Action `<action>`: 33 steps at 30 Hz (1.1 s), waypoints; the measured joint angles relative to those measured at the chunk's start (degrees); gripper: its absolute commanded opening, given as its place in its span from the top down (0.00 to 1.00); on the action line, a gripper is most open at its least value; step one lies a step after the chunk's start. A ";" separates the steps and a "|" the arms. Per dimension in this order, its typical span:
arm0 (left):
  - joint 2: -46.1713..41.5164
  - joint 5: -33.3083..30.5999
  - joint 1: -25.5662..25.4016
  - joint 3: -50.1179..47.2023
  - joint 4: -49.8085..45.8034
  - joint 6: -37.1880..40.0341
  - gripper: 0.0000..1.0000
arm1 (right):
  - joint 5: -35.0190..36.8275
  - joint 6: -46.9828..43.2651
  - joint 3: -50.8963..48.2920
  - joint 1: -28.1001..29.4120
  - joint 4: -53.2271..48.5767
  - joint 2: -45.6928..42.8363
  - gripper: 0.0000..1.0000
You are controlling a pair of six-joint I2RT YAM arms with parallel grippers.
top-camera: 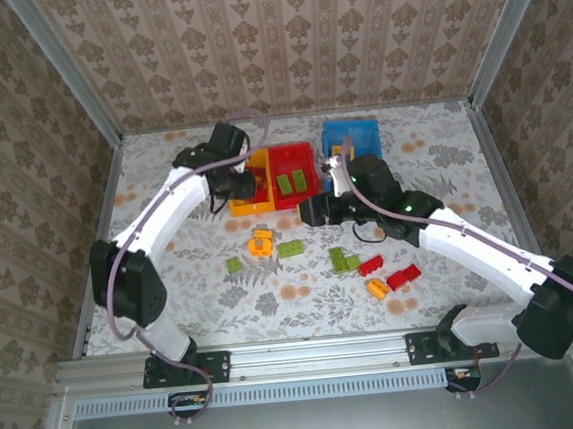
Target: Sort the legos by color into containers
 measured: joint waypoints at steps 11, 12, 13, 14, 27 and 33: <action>20.04 0.59 5.07 13.75 -1.97 -2.71 0.75 | 1.75 -1.31 3.98 0.20 1.44 3.54 0.35; 20.92 0.59 5.16 14.75 -2.38 -2.82 0.73 | 1.75 -1.29 3.96 0.20 1.44 3.54 0.35; 21.79 0.57 5.16 15.80 -2.69 -3.02 0.69 | 1.75 -1.29 3.96 0.20 1.44 3.54 0.35; 22.49 0.46 5.16 16.68 -3.08 -3.45 0.63 | 1.81 -1.29 3.91 0.20 1.42 3.54 0.35; 22.14 0.13 3.63 17.59 -5.77 -5.57 0.47 | 8.83 -1.07 0.13 0.17 -3.96 -0.31 0.33; 10.05 -0.52 0.50 11.28 -4.68 -6.78 0.40 | 13.53 1.11 -0.57 -1.07 -17.03 -3.76 0.38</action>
